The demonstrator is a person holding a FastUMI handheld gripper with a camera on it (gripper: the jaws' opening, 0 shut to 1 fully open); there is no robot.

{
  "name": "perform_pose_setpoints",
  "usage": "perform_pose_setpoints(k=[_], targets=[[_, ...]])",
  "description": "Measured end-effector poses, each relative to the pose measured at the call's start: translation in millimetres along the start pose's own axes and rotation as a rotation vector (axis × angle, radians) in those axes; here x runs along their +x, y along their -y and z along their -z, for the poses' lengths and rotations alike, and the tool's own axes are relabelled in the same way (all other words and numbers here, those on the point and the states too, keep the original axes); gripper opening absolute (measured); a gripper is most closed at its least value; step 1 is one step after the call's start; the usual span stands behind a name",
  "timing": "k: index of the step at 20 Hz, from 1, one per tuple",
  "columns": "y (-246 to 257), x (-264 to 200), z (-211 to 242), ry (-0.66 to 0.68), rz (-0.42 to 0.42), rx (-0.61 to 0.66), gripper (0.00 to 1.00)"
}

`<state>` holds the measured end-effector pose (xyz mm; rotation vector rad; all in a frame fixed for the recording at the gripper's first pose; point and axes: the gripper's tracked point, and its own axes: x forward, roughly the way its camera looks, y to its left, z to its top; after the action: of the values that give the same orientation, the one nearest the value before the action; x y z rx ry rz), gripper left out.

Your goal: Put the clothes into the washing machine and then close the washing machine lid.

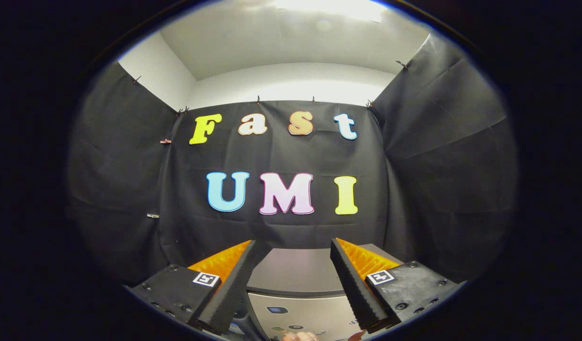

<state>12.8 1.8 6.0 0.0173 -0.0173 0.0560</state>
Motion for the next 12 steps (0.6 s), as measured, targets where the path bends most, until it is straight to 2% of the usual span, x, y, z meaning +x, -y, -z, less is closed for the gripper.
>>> perform_pose_setpoints(k=[12], targets=[[7.0,-4.0,-16.0,0.041,-0.016,0.001,0.97]])
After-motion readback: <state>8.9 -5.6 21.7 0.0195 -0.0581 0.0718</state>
